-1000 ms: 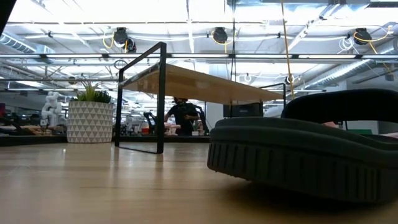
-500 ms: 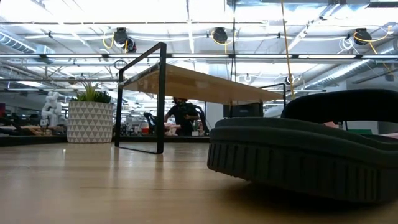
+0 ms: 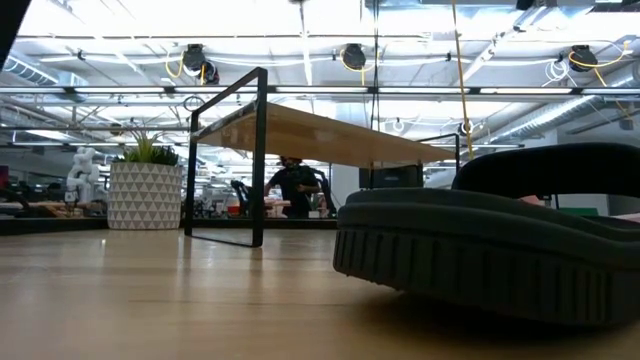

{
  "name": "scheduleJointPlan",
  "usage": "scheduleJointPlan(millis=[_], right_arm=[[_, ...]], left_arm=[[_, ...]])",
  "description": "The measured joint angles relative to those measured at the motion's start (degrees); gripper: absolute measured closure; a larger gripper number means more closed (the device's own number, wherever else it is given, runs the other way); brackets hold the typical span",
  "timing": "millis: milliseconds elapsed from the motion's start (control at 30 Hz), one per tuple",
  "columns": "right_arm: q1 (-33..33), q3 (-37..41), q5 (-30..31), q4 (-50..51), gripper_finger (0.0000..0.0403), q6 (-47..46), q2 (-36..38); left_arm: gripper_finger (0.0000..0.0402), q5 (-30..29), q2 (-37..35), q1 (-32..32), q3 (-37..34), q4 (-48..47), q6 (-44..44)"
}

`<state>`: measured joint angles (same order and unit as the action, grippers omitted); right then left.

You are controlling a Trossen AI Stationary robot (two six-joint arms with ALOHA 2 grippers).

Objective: Pick and place slides into the shelf
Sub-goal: Put the left black slide on the shelf

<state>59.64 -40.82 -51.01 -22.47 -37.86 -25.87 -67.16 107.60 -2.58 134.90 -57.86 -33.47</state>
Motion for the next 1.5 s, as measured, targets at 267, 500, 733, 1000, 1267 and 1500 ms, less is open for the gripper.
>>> scheduleJointPlan(millis=[267,500,733,1000,1267,1500], right_arm=[[0.00,0.00,0.03,0.04,0.0310,1.52,-0.37],[0.00,0.00,1.34,0.04,0.0310,5.19,-1.14],[0.00,0.00,2.96,0.13,0.0310,6.06,-3.11],[0.00,0.00,2.87,0.08,0.0310,6.05,-3.89],[0.00,0.00,2.03,0.06,0.0310,6.12,-3.84],[-0.02,0.00,-2.00,0.13,0.0310,6.07,-3.89]], left_arm=[[0.0401,15.91,3.50,6.62,0.08,-11.06,16.26],[0.0401,30.14,5.70,10.05,0.03,-32.42,47.08],[0.0401,31.79,5.81,10.66,0.08,-31.38,56.88],[0.0401,29.91,7.68,11.41,-0.11,-32.22,61.81],[0.0401,26.76,13.00,8.70,-0.38,-32.18,62.27],[0.0401,23.66,12.47,6.54,-0.43,-32.08,67.20]])
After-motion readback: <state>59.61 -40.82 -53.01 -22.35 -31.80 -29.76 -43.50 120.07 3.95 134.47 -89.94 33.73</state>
